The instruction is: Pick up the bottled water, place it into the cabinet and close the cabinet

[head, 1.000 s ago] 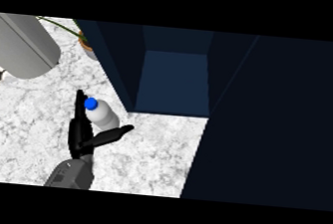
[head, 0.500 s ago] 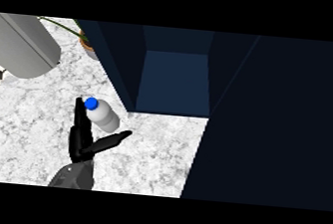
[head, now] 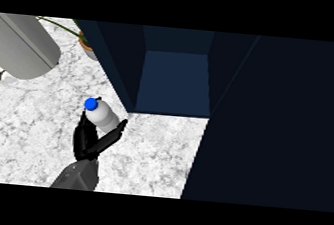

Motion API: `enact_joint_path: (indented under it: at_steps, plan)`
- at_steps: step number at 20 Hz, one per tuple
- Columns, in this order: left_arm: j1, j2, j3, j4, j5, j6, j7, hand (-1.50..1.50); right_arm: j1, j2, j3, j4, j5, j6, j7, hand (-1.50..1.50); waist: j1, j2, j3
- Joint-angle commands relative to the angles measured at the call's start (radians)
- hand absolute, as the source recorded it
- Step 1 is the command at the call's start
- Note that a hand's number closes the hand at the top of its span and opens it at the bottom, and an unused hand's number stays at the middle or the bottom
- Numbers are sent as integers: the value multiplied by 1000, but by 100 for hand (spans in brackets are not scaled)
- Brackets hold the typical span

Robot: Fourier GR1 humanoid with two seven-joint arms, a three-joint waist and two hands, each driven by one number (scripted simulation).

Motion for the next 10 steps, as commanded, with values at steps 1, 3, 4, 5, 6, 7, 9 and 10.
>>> enact_joint_path:
  at_steps: [1, 3, 4, 5, 6, 7, 9, 10]
  plan:
    - [-34, -4, 40, 112, 17, -60, -94, 150, 23, -58, -51, -160, 42, 25, 77, -150, -3, 2, 0]
    - [-30, 7, 19, 44, 33, -53, -39, 150, 42, -21, 53, -137, 139, -12, 76, -150, 3, -2, 0]
    - [-32, 4, 33, 101, 37, -100, -89, 150, 46, -42, -3, -128, 73, 3, 39, -150, 1, 0, 0]
    - [-74, 1, 42, 100, 47, -74, -38, 150, 73, -45, 13, -73, 78, -5, -38, -150, 1, 0, 1]
    - [-41, -1, 25, 79, 37, -103, -61, 150, 62, -49, 50, -153, 138, -17, 53, -150, -1, -2, 0]
    - [-86, 24, 68, 136, 67, -147, -60, 150, 39, -34, 33, -102, 95, -7, 22, -150, -1, 1, 0]
    - [-53, 11, 18, 61, 58, -126, -27, 150, 50, -38, 66, -119, 163, -39, 50, -150, 3, -4, 1]
    - [-64, -3, 16, 110, 99, -154, -108, 150, 41, -41, 48, -100, 108, -24, 16, -150, -2, -1, 0]
